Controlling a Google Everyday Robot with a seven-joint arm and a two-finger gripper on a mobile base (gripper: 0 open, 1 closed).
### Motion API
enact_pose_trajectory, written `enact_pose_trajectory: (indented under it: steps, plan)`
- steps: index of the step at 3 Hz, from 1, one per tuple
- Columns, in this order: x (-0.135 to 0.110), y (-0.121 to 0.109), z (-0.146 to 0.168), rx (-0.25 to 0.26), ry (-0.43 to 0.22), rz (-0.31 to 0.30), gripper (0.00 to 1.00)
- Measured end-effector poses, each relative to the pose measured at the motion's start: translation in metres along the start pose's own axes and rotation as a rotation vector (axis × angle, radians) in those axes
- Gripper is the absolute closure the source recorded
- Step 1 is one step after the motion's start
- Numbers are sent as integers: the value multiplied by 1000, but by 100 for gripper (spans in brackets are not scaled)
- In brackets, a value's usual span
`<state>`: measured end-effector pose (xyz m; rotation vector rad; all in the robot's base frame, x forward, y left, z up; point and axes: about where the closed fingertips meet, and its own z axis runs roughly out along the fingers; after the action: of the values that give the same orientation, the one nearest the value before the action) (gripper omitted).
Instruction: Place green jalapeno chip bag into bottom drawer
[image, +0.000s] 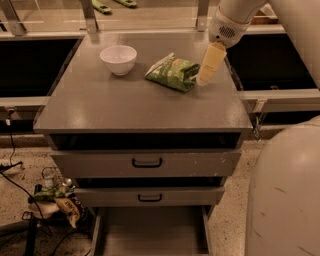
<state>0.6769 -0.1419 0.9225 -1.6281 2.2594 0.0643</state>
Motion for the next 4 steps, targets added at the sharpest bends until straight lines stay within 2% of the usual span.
enact_pose_trajectory:
  steps: [1, 2, 3, 4]
  plan:
    - [0, 0, 0, 0, 0, 0, 0]
    - [-42, -15, 23, -29, -49, -31, 0]
    - [-42, -15, 23, -29, -49, -31, 0]
    - [-30, -28, 56, -60, -66, 33, 0]
